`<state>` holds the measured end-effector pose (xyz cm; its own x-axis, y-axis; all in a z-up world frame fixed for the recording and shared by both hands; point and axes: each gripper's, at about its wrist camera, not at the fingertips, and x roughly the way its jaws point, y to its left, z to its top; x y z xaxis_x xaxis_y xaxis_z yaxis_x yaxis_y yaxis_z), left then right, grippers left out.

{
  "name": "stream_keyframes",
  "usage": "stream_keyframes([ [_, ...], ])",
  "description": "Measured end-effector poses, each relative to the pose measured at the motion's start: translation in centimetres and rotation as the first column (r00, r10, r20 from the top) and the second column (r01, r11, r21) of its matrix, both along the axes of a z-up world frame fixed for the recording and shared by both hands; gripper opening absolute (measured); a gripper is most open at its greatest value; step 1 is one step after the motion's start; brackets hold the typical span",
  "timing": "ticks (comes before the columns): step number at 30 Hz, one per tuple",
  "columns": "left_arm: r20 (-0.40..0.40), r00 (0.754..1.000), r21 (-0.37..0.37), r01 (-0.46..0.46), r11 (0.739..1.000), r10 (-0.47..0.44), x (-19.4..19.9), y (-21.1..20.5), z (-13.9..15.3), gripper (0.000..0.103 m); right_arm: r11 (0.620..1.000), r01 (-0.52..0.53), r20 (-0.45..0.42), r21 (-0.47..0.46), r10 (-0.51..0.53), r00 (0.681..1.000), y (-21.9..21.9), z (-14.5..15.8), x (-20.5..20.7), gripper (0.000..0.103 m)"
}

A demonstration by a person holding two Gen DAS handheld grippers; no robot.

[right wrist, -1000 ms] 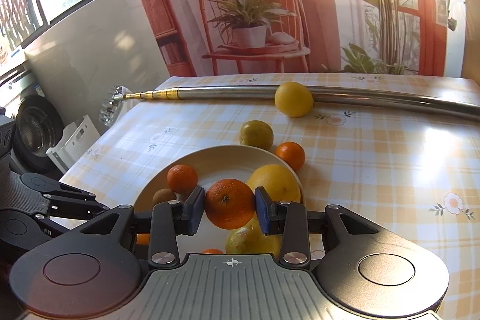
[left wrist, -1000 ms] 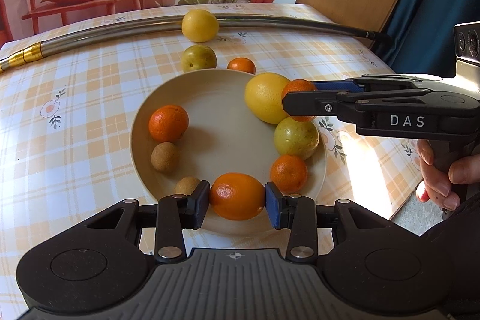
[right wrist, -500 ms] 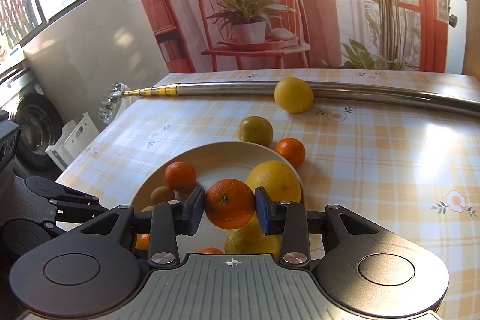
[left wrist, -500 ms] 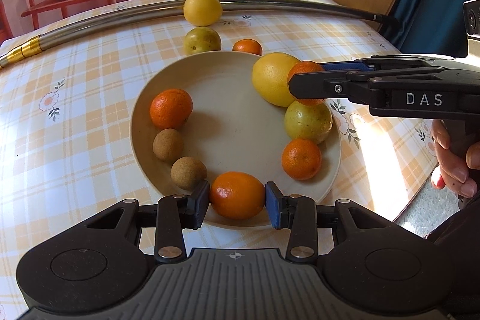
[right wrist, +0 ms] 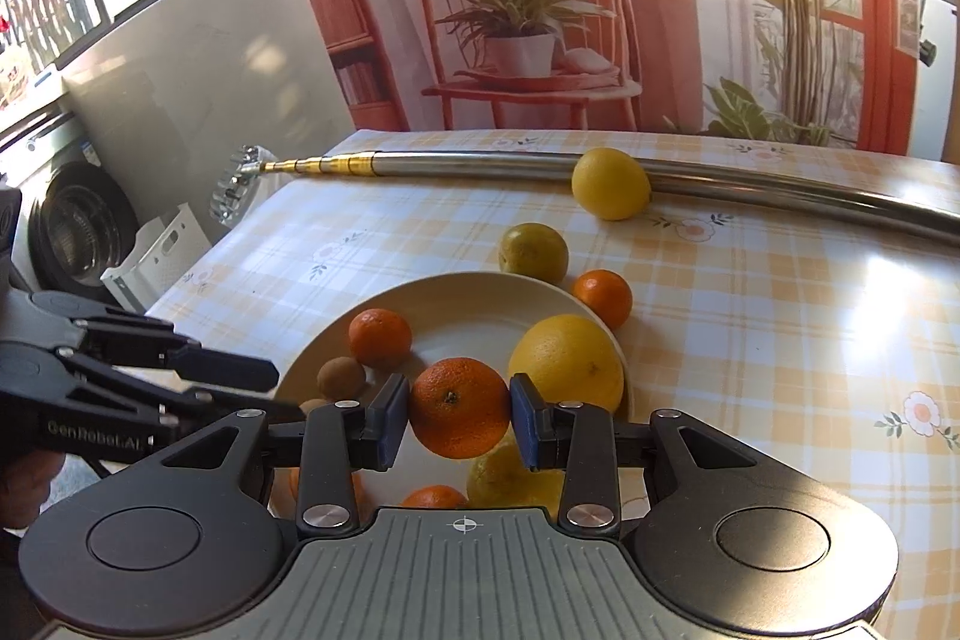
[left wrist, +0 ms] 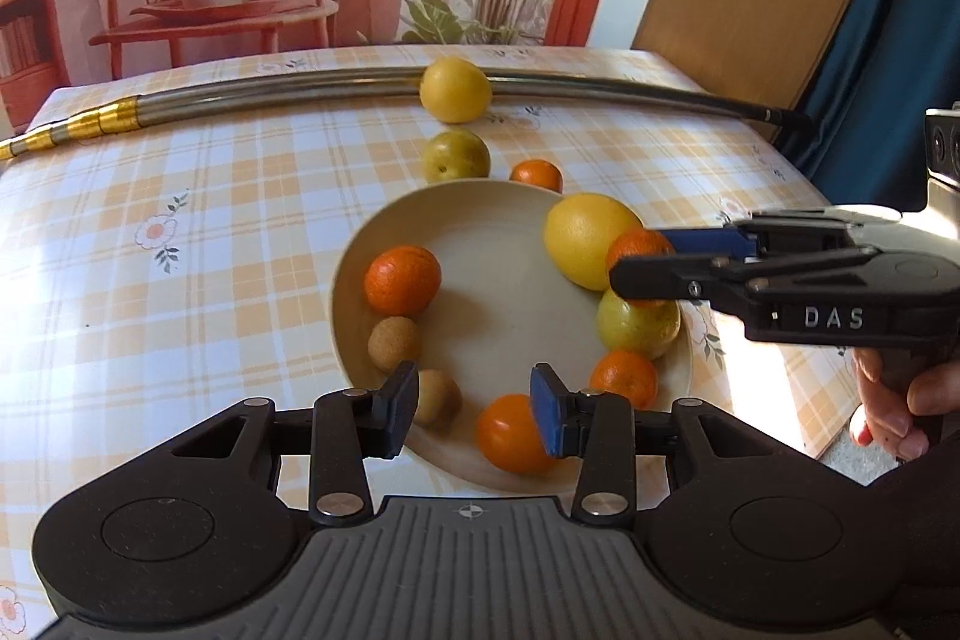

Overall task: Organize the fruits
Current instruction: 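Lower the orange into the plate and open the left gripper while the right gripper holds the mandarin, then lower the mandarin into the plate and open the right gripper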

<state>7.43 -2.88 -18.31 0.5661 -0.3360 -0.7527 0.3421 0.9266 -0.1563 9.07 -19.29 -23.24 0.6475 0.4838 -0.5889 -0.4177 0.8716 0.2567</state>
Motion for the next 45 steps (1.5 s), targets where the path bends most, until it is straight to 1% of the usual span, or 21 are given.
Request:
stream_keyframes([
  [5,0.063,0.993,-0.018,-0.1,0.995,0.101,-0.1,1.6,1.4,0.044,0.995,-0.084,-0.01,-0.052,0.084,0.996,1.8,0.1,-0.4,0.033],
  [8,0.104,0.984,-0.009,-0.142,0.99,0.142,-0.4,2.2,1.9,0.05,0.989,-0.113,-0.017,-0.098,0.111,0.994,3.0,-0.1,-0.8,0.033],
  [10,0.125,0.979,-0.003,-0.16,0.987,0.159,-0.5,2.6,2.1,0.05,0.987,-0.117,-0.026,-0.109,0.115,0.993,3.5,-0.2,-0.8,0.033],
  [17,0.154,0.965,-0.005,-0.216,0.976,0.214,-1.1,3.8,2.2,0.053,0.984,-0.098,-0.054,-0.151,0.091,0.994,4.2,-0.6,-0.4,0.034],
  [23,0.161,0.958,-0.021,-0.239,0.971,0.239,-1.5,4.5,2.0,0.053,0.973,-0.116,-0.052,-0.201,0.107,0.993,5.2,-1.0,0.2,0.034],
  [28,0.162,0.951,-0.024,-0.262,0.965,0.263,-1.6,5.1,1.8,0.055,0.967,-0.138,-0.068,-0.213,0.127,0.99,6.1,-1.5,0.8,0.034],
  [33,0.158,0.943,-0.024,-0.293,0.956,0.293,-1.3,5.5,1.5,0.059,0.965,-0.151,-0.091,-0.216,0.134,0.987,6.3,-2.1,0.8,0.034],
  [34,0.158,0.941,-0.022,-0.298,0.954,0.298,-1.3,5.6,1.5,0.062,0.964,-0.151,-0.089,-0.218,0.134,0.987,6.3,-2.2,0.8,0.034],
  [35,0.157,0.94,-0.027,-0.303,0.953,0.303,-1.3,5.7,1.5,0.066,0.963,-0.151,-0.082,-0.224,0.136,0.987,6.4,-2.2,0.6,0.034],
  [37,0.133,0.939,-0.069,-0.311,0.948,0.318,-1.3,6.2,1.3,0.07,0.96,-0.154,-0.076,-0.232,0.14,0.987,6.5,-2.2,0.6,0.034],
  [38,0.121,0.939,-0.081,-0.314,0.946,0.322,-1.3,6.3,1.2,0.071,0.96,-0.154,-0.073,-0.234,0.141,0.987,6.5,-2.2,0.5,0.034],
  [40,0.117,0.936,-0.071,-0.326,0.943,0.333,-1.3,6.4,1.0,0.072,0.962,-0.15,-0.068,-0.229,0.138,0.988,6.4,-2.1,0.5,0.036],
  [41,0.12,0.934,-0.063,-0.331,0.941,0.337,-1.3,6.4,1.0,0.073,0.963,-0.144,-0.061,-0.226,0.134,0.989,6.4,-2.0,0.5,0.039],
  [42,0.124,0.932,-0.06,-0.334,0.941,0.339,-1.3,6.4,1.1,0.074,0.965,-0.138,-0.054,-0.222,0.129,0.99,6.2,-2.0,0.4,0.041],
  [45,0.127,0.932,-0.071,-0.333,0.94,0.34,-1.4,6.4,1.3,0.077,0.972,-0.12,-0.03,-0.204,0.116,0.993,5.7,-1.6,0.2,0.041],
])
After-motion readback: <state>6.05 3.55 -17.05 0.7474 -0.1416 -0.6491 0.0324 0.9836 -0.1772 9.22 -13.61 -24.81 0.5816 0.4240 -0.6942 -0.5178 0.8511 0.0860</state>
